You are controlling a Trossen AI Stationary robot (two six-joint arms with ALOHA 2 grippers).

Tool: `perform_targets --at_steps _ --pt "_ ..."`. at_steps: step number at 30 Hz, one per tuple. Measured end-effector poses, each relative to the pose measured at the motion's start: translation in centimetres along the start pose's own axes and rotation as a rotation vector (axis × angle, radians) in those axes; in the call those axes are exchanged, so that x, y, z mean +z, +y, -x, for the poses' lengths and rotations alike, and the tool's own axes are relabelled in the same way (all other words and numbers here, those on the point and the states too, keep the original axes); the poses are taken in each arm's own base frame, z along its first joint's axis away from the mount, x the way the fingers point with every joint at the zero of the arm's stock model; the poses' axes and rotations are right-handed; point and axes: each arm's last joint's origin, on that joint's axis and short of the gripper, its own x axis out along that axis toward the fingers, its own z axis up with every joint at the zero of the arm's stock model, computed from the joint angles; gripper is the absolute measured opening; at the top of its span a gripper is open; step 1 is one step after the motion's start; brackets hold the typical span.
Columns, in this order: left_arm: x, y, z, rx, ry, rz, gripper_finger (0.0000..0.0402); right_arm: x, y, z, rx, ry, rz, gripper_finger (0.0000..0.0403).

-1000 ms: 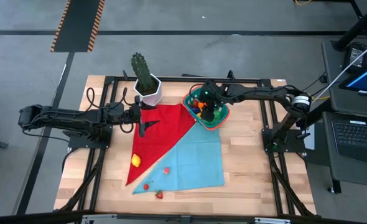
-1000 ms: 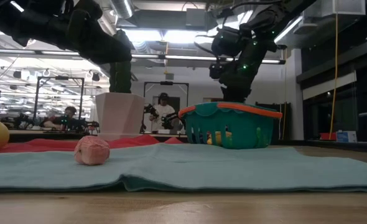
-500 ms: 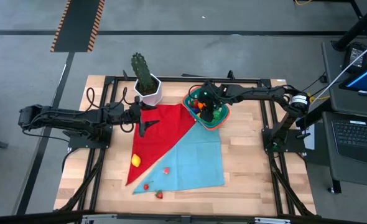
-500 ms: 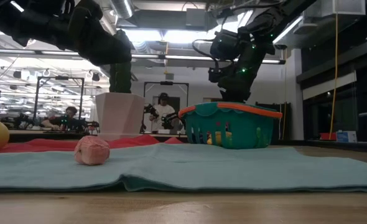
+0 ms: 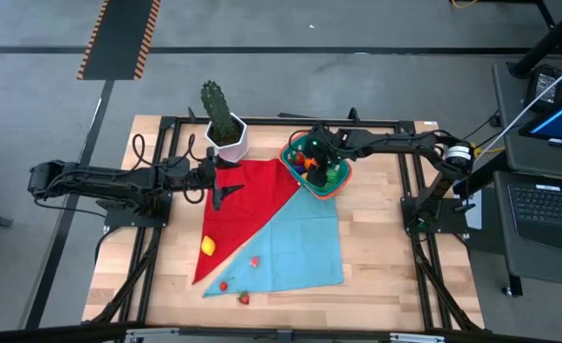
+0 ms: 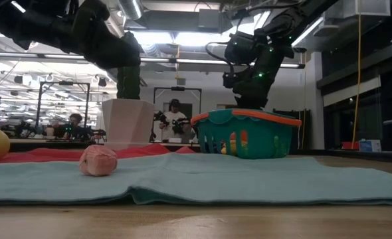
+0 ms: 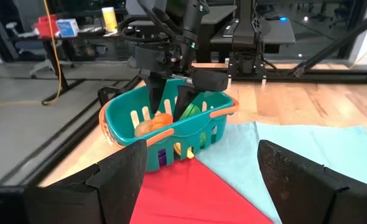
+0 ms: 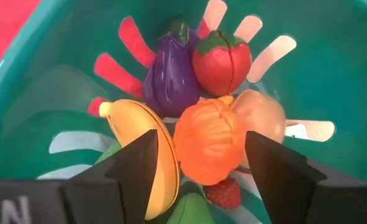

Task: Build produce basket
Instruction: Put the yellow lemon into the blue basket

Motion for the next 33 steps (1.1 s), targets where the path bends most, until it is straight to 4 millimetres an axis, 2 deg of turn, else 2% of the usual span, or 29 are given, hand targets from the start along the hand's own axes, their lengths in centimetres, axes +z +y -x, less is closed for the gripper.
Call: perform_targets --at_steps 5,12,16,21,26,29,33 --pt "0.0 0.0 0.0 0.0 0.0 -0.025 0.0298 0.1 -0.1 1.3 -0.001 -0.027 -0.004 0.0244" --pt "0.1 0.0 0.1 0.0 -0.007 -0.025 0.0298 0.9 0.6 6.1 0.004 -0.198 0.009 0.0245" --pt "0.2 0.0 0.7 -0.005 0.001 -0.053 0.0298 0.2 1.5 8.0 0.016 -0.331 0.039 0.0245" --pt "-0.3 -0.5 2.4 -0.052 0.079 -0.072 0.0298 -3.0 2.6 7.9 0.037 -0.431 0.046 0.0245" --pt "0.1 -1.3 4.5 -0.132 0.042 -0.083 0.0298 -5.6 4.2 7.4 0.03 -0.51 0.036 0.0245" --pt "-0.1 -1.8 5.6 -0.191 0.046 -0.092 0.0298 -6.5 5.4 7.4 0.021 -0.533 0.057 0.0245" --pt "-0.9 -2.5 6.7 -0.263 0.124 -0.048 0.0298 -6.7 6.5 8.0 -0.013 -0.559 0.053 0.0245"
